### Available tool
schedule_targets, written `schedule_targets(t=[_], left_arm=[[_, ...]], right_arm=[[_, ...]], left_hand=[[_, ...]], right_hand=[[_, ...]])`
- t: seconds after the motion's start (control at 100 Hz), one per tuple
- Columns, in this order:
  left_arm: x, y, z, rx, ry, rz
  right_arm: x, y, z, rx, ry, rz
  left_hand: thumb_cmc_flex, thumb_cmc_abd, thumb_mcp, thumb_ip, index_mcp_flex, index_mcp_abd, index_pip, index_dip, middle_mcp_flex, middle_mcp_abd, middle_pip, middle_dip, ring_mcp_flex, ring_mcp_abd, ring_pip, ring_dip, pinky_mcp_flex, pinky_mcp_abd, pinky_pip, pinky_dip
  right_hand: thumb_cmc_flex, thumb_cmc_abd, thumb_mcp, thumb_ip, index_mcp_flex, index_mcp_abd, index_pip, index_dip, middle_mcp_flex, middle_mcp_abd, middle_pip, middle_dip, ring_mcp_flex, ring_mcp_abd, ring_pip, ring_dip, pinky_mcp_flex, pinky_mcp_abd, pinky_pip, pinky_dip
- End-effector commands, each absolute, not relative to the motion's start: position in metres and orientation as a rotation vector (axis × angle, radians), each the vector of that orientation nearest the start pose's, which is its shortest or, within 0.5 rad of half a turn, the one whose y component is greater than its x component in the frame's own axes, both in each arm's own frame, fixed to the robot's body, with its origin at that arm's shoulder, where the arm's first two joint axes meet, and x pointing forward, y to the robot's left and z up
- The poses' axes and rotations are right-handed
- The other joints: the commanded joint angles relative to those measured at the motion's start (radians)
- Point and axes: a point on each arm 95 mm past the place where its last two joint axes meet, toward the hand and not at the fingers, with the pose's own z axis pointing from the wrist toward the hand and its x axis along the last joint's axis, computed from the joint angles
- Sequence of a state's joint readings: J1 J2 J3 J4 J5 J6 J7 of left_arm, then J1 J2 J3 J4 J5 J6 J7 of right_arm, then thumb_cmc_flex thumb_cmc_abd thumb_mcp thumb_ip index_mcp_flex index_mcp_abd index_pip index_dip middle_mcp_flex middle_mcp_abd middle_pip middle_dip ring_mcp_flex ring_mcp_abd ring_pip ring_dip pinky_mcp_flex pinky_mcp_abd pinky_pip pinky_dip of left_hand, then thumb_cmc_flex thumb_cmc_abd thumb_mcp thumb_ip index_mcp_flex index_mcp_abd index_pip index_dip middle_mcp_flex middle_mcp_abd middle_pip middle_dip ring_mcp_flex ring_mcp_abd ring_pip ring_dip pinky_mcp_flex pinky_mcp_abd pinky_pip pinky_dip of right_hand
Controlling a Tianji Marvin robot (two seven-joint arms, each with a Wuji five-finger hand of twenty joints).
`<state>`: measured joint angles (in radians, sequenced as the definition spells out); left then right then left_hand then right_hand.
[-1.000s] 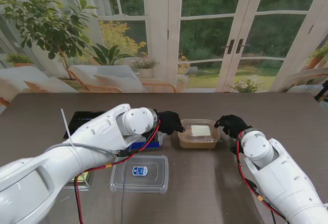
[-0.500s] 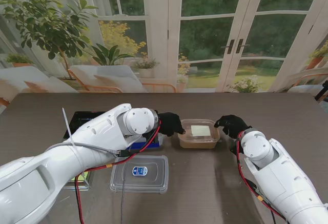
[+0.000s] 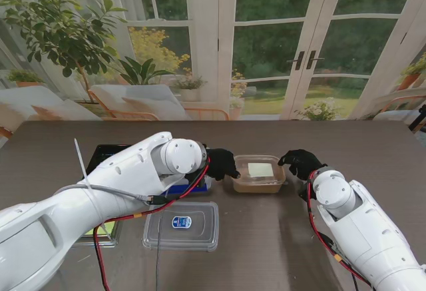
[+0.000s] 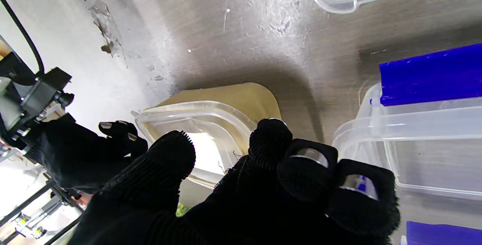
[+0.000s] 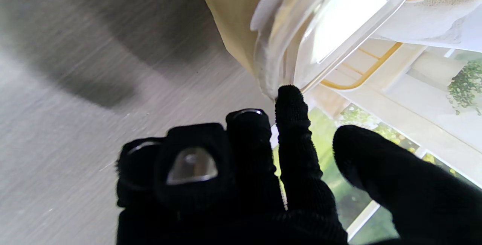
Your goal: Pair container bodies with their lids
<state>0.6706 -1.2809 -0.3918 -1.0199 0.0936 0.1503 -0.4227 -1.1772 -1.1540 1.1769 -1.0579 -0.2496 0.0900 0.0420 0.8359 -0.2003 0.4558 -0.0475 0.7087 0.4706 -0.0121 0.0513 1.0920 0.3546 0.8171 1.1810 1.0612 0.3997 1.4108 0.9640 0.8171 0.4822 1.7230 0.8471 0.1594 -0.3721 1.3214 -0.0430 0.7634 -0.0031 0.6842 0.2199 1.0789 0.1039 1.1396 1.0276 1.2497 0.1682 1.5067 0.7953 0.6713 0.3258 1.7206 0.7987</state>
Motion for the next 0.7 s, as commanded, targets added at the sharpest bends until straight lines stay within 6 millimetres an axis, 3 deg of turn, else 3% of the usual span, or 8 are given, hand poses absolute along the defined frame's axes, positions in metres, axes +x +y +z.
schedule_targets(t=[0.0, 0.69], left_arm=[[0.5266, -0.1605, -0.3037, -1.791, 2.112, -1.349], [0.523, -0.1624, -0.3038, -1.793, 2.138, -1.317]], right_arm=[[0.5009, -0.0728, -0.3703, -2.676, -1.25, -1.919], [0.4991, -0.0756, -0.3638, -2.641, -1.218, -1.974]], left_hand=[[0.005, 0.042, -0.011, -0.027, 0.037, 0.058, 0.077, 0.036, 0.022, 0.022, 0.023, 0.013, 0.035, 0.005, 0.053, -0.012, 0.035, -0.02, 0.093, -0.014], [0.007, 0.044, -0.022, -0.026, 0.039, 0.05, 0.078, 0.036, 0.024, 0.018, 0.022, 0.015, 0.035, 0.003, 0.054, -0.016, 0.036, -0.02, 0.097, -0.023]], right_hand=[[-0.008, 0.0, 0.002, -0.011, 0.01, 0.029, -0.033, -0.003, -0.001, 0.003, 0.017, -0.006, -0.017, 0.053, 0.014, 0.001, 0.007, 0.013, -0.019, 0.023], [-0.016, -0.012, 0.001, -0.012, -0.008, 0.006, -0.041, -0.005, -0.008, 0.01, 0.005, -0.017, -0.022, 0.056, 0.013, 0.002, 0.0, 0.014, -0.022, 0.024]])
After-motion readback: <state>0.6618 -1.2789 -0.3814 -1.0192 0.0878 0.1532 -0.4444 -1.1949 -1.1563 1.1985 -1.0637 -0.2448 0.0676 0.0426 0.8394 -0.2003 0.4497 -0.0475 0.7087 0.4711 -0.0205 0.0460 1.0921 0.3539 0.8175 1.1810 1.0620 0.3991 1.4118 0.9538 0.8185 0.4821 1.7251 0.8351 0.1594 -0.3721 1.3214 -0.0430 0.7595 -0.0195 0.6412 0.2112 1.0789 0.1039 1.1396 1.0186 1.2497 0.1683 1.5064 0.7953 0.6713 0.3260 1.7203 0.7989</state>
